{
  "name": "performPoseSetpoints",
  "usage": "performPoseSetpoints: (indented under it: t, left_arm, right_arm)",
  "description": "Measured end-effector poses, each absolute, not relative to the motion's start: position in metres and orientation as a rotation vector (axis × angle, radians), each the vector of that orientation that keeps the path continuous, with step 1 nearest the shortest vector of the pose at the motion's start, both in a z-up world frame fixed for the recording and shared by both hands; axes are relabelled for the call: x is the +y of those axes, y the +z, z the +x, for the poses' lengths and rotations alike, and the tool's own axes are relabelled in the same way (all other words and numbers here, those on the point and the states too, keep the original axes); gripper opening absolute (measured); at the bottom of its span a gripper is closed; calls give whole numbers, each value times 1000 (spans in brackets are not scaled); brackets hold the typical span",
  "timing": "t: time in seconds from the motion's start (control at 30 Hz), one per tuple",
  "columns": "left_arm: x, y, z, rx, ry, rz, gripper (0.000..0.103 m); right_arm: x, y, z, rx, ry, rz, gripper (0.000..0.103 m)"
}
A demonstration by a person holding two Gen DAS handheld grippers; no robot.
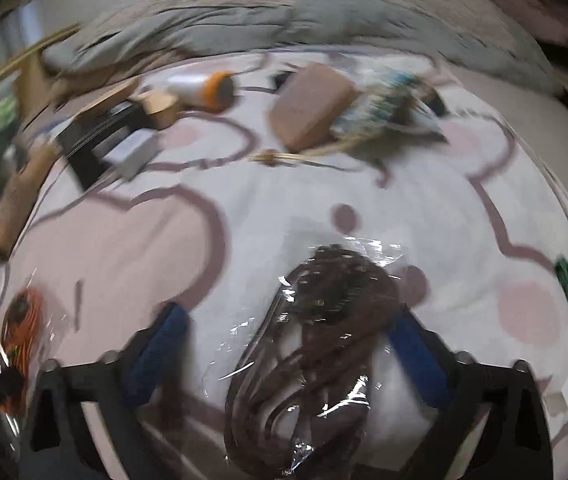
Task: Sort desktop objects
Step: 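Lift the orange cord bag with the left tool while the right tool holds the brown cord bag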
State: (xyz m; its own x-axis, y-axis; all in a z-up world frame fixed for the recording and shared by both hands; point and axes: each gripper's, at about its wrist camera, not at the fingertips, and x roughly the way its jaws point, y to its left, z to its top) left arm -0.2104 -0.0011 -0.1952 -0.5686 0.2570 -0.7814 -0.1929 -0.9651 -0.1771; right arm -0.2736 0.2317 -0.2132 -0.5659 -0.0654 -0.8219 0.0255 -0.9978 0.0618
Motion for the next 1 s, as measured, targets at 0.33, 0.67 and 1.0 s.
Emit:
performPoseSetpoints:
  t: [0.33,0.67,1.0]
  left_arm:
    - [-8,-183,-207,-157,2598,-1232,61]
    - [17,-171,-206,-2,2566,-1122,84]
    - [30,-195,-217,197,2507,-1232,83]
  right_arm:
    - [198,-207,-252,132,-2576,1322,72]
    - [194,-207,-234,118,-2512,1345,72]
    - [202,-205,-230,38,-2512,1392,72]
